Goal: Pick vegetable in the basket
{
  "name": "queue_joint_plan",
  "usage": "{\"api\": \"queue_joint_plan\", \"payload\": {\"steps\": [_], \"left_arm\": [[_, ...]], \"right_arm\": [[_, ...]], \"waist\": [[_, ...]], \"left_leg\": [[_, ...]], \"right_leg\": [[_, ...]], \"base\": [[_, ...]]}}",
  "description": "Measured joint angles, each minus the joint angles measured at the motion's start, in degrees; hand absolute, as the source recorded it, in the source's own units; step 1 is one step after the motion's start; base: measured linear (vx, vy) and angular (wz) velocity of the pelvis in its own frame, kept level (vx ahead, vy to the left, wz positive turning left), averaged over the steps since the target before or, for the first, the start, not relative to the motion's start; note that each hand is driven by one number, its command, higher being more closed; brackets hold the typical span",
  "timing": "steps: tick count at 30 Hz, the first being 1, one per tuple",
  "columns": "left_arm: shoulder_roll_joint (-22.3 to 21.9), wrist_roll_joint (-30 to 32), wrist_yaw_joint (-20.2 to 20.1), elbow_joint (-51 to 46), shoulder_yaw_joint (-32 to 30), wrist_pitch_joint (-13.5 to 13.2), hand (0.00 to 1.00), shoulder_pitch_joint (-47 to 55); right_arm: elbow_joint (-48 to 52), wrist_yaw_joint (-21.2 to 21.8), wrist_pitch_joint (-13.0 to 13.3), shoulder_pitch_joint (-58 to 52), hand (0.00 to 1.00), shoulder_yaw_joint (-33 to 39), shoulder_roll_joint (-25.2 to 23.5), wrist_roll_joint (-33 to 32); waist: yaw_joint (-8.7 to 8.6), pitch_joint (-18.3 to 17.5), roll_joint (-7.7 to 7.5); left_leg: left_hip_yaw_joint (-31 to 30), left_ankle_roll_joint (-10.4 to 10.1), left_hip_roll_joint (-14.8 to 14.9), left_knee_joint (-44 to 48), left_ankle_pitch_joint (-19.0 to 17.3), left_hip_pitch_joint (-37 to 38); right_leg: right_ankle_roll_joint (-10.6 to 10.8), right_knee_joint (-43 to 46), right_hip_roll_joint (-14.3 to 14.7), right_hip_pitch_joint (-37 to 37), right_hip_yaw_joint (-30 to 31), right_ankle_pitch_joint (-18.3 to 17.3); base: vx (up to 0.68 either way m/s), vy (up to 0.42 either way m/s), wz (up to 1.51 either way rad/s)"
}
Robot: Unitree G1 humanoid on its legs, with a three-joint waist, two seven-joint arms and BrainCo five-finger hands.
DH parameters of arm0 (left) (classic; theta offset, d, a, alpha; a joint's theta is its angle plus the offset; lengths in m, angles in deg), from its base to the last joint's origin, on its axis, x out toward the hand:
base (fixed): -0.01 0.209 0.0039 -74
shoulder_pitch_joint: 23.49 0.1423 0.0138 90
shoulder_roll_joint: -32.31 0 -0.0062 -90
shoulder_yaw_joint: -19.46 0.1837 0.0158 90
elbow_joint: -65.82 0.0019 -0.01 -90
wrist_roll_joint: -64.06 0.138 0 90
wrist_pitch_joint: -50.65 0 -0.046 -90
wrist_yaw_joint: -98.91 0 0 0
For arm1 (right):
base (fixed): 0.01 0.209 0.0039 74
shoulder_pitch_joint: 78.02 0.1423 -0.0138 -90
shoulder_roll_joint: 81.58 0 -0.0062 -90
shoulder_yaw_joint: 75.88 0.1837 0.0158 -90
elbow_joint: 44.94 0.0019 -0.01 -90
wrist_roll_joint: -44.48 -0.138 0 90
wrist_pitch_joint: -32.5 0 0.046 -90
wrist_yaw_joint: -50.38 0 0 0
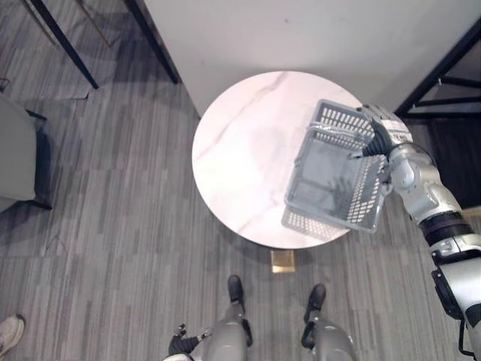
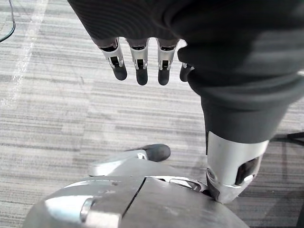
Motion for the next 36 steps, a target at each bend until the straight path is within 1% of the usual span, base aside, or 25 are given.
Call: {"api": "queue_joint_plan", "payload": {"steps": [5,8,9,13,18,19,20,22,27,31,36], "left_arm": [[0.05,-0.14,0.09,-0.01,0.39,-0.20,0.00,-0.33],[0.02,-0.33,0.21,0.00,0.46,-0.44,0.00,-0.72],[0.03,-0.38,0.28,-0.01,0.90,-0.48,0.00,-0.98],[0.02,-0.46,0.41,-0.01,0.94,-0.74,0.00,-1.15],[0.02,-0.48,0.59,-0.01,1.37,-1.12,0.00,-1.21],[0.02,-0.49,0.93,0.01,1.54,-1.12,0.00,-1.22],[-0.04,-0.49,1.06,0.04,1.67,-1.10,0.00,-1.43],[-0.09,-0.49,1.19,0.04,2.06,-1.10,0.00,-1.58],[-0.09,-0.51,1.57,0.07,2.09,-1.06,0.00,-1.72],[-0.08,-0.49,1.58,0.08,2.09,-1.00,0.00,-1.83],[-0.03,-0.37,1.58,0.02,2.09,-0.46,0.00,-1.94]], "right_arm": [[-3.50,0.00,-0.27,0.60,0.00,0.17,-0.05,0.00],[-4.65,-0.04,-0.42,2.28,0.00,0.39,-0.06,0.00],[-5.60,-0.04,-0.54,3.11,0.00,0.90,-0.10,0.00],[-7.63,-0.08,-1.03,3.90,0.00,2.66,-0.15,0.00],[-10.29,-0.31,-1.28,5.69,0.00,3.58,-0.42,0.03],[-11.13,-0.35,-1.27,6.53,0.00,4.33,-1.13,0.04],[-12.09,-0.45,-1.29,7.19,1.00,4.57,-1.32,0.04],[-12.58,-0.75,-1.52,7.40,1.00,4.59,-1.39,0.21],[-14.55,-1.52,-2.44,8.63,1.00,4.58,-2.32,0.53],[-14.53,-1.56,-2.44,8.70,1.00,4.39,-3.49,0.96],[-14.57,-0.25,-2.45,8.66,1.00,1.20,-3.87,1.31]], "waist": [[0.47,0.19,0.07],[0.58,1.13,0.46],[0.64,1.67,0.63],[0.80,2.00,0.80],[0.95,2.26,1.03],[0.91,2.33,1.16],[0.99,2.49,1.41],[1.03,2.79,1.71],[1.08,2.83,1.72],[1.23,2.83,1.72],[1.26,2.89,1.61]], "left_leg": [[-0.37,0.26,-0.13,0.10,0.21,-0.93],[-0.42,0.26,-0.14,0.01,0.21,-0.93],[-0.46,0.26,-0.13,0.00,0.21,-1.01],[-0.85,0.34,-0.16,0.20,0.51,-2.62],[-2.12,-0.18,-0.26,0.33,1.15,-2.92],[-2.15,-0.18,-0.25,0.32,1.16,-2.91],[-2.21,-0.18,-0.25,0.32,1.16,-2.91],[-2.47,-0.18,-0.25,0.32,1.16,-2.89],[-3.09,-0.17,-0.20,0.17,1.16,-2.85],[-3.10,-0.17,-0.02,0.17,1.16,-2.69],[-3.01,-0.18,0.02,0.18,1.16,-1.65]], "right_leg": [[0.00,-0.02,-0.07,-0.70,-0.30,0.00],[0.00,-0.04,-0.06,-0.70,-0.32,0.00],[-0.01,-0.04,-0.05,-0.76,-0.33,0.00],[-0.01,-0.03,-0.05,-2.06,-0.75,0.01],[-0.03,-0.04,-0.18,-1.88,-1.53,0.00],[-0.03,-0.04,-0.17,-1.82,-1.58,0.00],[-0.03,-0.04,-0.19,-1.76,-1.63,0.00],[-0.03,-0.05,-0.19,-1.50,-1.92,0.00],[-0.03,-0.04,-0.14,-1.25,-2.18,0.01],[-0.16,-0.02,0.01,-1.13,-2.15,0.11],[-0.17,-0.02,0.02,-0.24,-2.08,0.12]], "base": [[0.01,0.002,0.03],[0.00,0.000,0.00],[0.00,0.000,0.00],[0.02,0.001,0.04],[0.03,-0.002,0.07],[0.00,0.000,0.00],[0.00,0.005,0.04],[-0.01,0.011,0.07],[-0.01,0.007,0.03],[0.00,0.000,0.00],[0.00,0.000,0.00]]}}
